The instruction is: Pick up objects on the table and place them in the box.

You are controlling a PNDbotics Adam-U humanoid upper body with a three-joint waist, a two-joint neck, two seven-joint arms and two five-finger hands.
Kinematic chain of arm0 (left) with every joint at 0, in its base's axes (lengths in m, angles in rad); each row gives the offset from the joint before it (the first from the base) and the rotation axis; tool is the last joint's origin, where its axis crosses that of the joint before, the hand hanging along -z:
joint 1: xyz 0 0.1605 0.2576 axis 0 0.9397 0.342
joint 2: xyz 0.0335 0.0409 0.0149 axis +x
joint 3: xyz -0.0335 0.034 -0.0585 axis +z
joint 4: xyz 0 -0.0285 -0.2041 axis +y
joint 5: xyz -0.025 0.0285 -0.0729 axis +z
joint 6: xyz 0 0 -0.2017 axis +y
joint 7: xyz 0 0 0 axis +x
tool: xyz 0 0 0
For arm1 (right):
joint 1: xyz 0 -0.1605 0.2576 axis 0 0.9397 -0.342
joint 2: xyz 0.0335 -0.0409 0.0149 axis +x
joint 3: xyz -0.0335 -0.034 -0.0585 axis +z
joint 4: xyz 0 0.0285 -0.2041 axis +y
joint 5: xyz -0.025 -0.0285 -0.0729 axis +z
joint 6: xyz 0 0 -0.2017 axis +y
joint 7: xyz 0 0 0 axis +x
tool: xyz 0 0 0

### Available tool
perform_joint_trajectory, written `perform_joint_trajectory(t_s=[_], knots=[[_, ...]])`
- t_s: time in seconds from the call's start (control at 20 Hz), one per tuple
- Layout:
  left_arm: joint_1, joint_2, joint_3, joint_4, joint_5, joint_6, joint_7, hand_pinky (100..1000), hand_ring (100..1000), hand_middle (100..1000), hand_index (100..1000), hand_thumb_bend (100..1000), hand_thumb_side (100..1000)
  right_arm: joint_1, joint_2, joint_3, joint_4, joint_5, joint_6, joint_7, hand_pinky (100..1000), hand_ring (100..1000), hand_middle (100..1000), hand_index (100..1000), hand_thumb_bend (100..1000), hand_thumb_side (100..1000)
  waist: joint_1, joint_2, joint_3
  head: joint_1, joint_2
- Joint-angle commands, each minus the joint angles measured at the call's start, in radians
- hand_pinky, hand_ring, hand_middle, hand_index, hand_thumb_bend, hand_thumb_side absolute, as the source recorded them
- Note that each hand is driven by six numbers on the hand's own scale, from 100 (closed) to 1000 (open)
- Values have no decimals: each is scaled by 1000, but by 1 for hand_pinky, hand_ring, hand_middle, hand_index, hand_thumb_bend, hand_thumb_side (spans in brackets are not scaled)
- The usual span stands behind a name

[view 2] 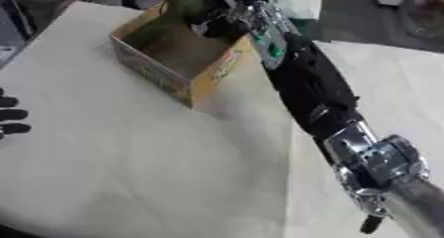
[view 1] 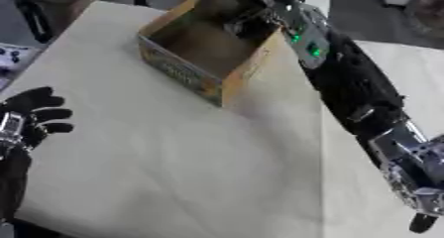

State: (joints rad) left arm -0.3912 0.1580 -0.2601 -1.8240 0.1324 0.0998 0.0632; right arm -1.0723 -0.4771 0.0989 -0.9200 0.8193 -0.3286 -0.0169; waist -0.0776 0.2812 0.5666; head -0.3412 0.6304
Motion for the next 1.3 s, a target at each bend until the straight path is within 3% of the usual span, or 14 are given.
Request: perform_joint_trajectory(t_s=[0.05, 0.35, 0.55, 0.8, 1.15, 1.3], knots=[[-16, 2, 0, -22, 5, -1, -3, 657, 682, 659, 779, 100, 738, -15, -6, -2, -2, 51, 17, -44, 479, 314, 228, 360, 100, 100, 5, -13, 2, -7, -14], [-17, 1, -1, -21, 8, -2, -3, 657, 682, 659, 779, 100, 741, -6, 8, 4, 21, 110, 18, -47, 498, 349, 269, 404, 100, 100, 2, -3, 3, -11, -14], [-17, 0, -1, -20, 9, -2, -2, 657, 682, 659, 779, 100, 744, 1, 18, 11, 30, 124, 1, -1, 535, 416, 354, 492, 100, 100, 1, 1, 1, -10, -13], [-16, -1, -2, -19, 10, -3, -2, 657, 682, 658, 779, 100, 745, 9, 30, 17, 37, 135, -22, 83, 603, 528, 494, 667, 277, 277, -1, 5, 0, -11, -12], [-16, -2, -2, -17, 11, -4, -1, 657, 681, 658, 779, 100, 746, 14, 33, 19, 31, 150, -39, 111, 664, 671, 616, 777, 433, 424, -3, 5, -1, -11, -10], [-16, -2, -2, -17, 11, -5, -1, 657, 681, 658, 778, 100, 745, 14, 32, 20, 24, 155, -47, 115, 792, 794, 758, 839, 490, 516, -2, 5, -2, -11, -10]])
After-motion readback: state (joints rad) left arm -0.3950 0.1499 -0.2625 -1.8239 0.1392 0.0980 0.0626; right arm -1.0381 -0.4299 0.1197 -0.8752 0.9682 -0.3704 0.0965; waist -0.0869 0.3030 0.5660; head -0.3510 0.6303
